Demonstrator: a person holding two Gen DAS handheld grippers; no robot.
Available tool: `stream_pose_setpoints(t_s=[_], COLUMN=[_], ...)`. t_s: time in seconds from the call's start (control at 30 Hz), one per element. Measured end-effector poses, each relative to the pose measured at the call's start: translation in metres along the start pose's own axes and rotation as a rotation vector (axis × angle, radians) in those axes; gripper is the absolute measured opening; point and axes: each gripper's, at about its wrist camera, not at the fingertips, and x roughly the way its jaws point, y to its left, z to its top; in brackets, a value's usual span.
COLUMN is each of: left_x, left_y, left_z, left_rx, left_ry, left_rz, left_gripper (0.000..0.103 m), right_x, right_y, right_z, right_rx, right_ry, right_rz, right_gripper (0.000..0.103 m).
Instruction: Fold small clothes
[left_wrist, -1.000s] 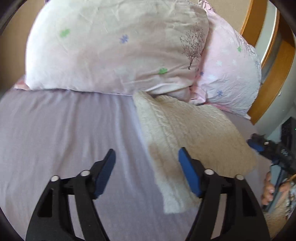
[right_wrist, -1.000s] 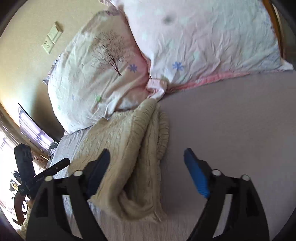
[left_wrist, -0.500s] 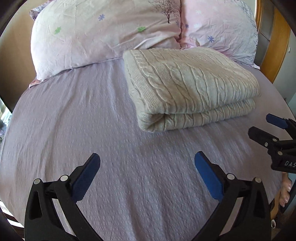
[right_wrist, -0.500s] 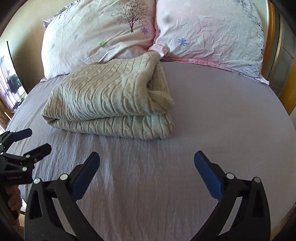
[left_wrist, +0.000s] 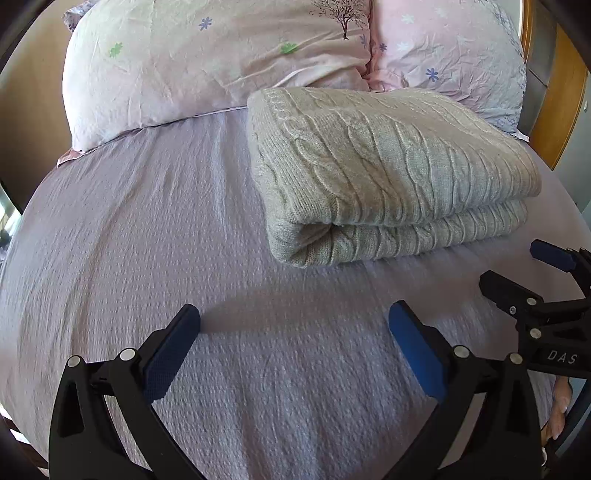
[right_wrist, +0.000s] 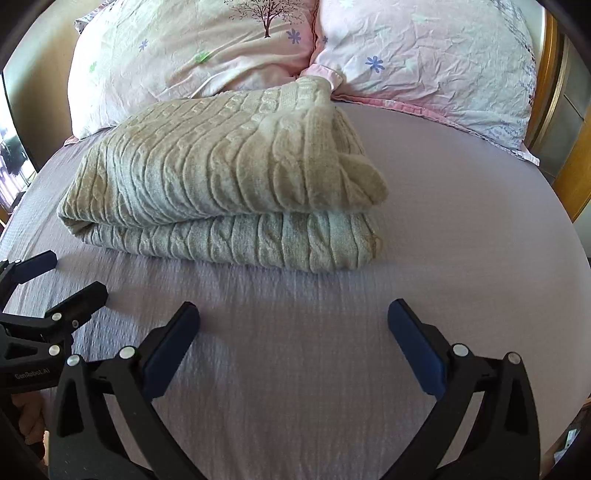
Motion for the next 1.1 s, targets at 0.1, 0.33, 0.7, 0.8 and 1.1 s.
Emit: stream_pose_setpoints(t_s=[0.1, 0.33, 0.7, 0.8, 1.1], left_x=[-0.0003, -0.0004, -0.0004, -0.0004, -0.0004], left_y=[0.0001, 0.0006, 0.0003, 0.0003, 0.0002], left_z=[0.0, 0.0004, 0.0001, 0.0001, 0.0001], left_rx=[0.002, 0.003, 0.003, 0.003, 0.002], left_ry=[-0.001, -0.003, -0.003, -0.003, -0.003], left_rz=[-0.001, -0.002, -0.001, -0.001, -0.001], left_gripper=[0.102, 0.102, 0.102, 0.102, 0.102], right_x=[-0.0019, -0.0017, -0.0017, -0.0017, -0.0016], right_y=[-0.0004, -0.0001, -0.0002, -0.0001, 0.0001], right_z=[-0.0016, -0.0016, -0.0015, -0.0016, -0.0015], right_rx=[0.002, 0.003, 0.004, 0.004, 0.006], right_ry=[-0.008, -0.008, -0.008, -0.008, -0.008], right_rz=[-0.005, -0.006, -0.007, -0.007, -0.008], right_gripper=[0.101, 0.101, 0.101, 0.101, 0.101])
